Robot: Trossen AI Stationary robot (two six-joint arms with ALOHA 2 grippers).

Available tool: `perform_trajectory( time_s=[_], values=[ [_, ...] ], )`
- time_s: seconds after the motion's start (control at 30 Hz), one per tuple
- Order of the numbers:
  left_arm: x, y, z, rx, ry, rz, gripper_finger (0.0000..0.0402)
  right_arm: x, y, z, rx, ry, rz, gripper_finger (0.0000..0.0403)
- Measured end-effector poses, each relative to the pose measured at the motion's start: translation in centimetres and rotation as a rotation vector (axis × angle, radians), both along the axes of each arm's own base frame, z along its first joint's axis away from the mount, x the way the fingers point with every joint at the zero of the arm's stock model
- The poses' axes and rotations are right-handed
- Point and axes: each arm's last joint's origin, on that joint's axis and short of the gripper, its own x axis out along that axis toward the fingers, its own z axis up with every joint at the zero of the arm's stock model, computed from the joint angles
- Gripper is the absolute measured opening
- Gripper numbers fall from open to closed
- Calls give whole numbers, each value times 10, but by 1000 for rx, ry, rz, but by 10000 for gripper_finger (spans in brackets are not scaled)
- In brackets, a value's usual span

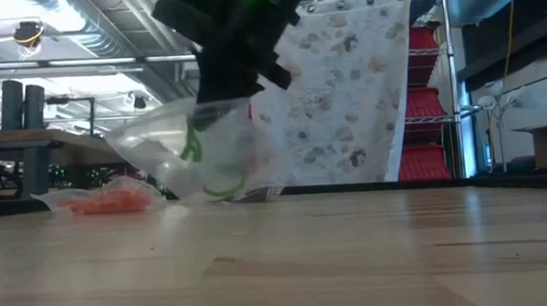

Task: Sort rubber bands
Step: Put the green rubber band into the transparent zip bag

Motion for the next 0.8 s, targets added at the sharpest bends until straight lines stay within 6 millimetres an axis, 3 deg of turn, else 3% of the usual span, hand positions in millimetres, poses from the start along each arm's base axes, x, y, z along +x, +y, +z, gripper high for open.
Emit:
perform_trajectory(
  time_s=[0.23,0.53,0.63,0.8],
  values=[
    [0,-2,-45,90,210,0,166,0,0,-8,-11,-23,-10,0],
    [1,-3,-67,166,260,-16,164,-1,0,-18,6,-24,0,0],
    [3,-4,-67,161,232,-19,143,-1,0,-18,6,-31,1,0],
    [3,-4,-67,172,220,-34,67,-1,0,-18,5,-30,1,0]
  ],
)
